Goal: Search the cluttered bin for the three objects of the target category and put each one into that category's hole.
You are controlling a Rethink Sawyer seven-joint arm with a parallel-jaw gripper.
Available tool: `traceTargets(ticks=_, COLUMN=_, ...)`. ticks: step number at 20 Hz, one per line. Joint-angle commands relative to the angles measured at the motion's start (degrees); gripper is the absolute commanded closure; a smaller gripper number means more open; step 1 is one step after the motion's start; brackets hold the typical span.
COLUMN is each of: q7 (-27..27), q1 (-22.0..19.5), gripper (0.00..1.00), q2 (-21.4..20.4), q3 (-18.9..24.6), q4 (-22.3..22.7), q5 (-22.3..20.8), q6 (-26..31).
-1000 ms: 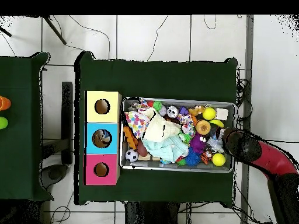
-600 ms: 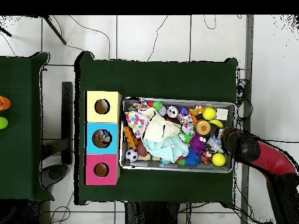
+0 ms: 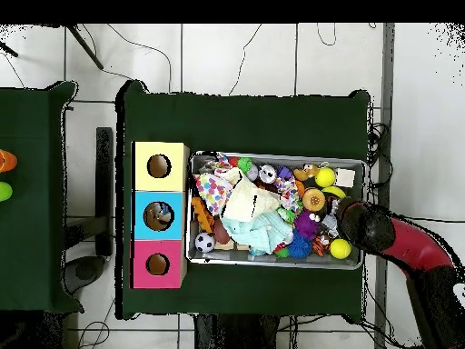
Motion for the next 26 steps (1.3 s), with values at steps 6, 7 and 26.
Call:
traceTargets(ticks=6, q7=2.86, q1=-1.95, gripper=0.0, q2=1.96, q3=4.14, q4=8.2, q5=0.61, q6=1.04)
traceTargets(ticks=7, q7=2.74, q1=-2.13, gripper=0.0, q2=1.44, q3=4.29, q4=8.58, q5=0.84, q6=1.54)
traceTargets(ticks=26, q7=2.72, q1=-3.95, gripper=0.0, q2=-0.98, q3=4.61, q4=12.96, q5=1.38, q6=2.48)
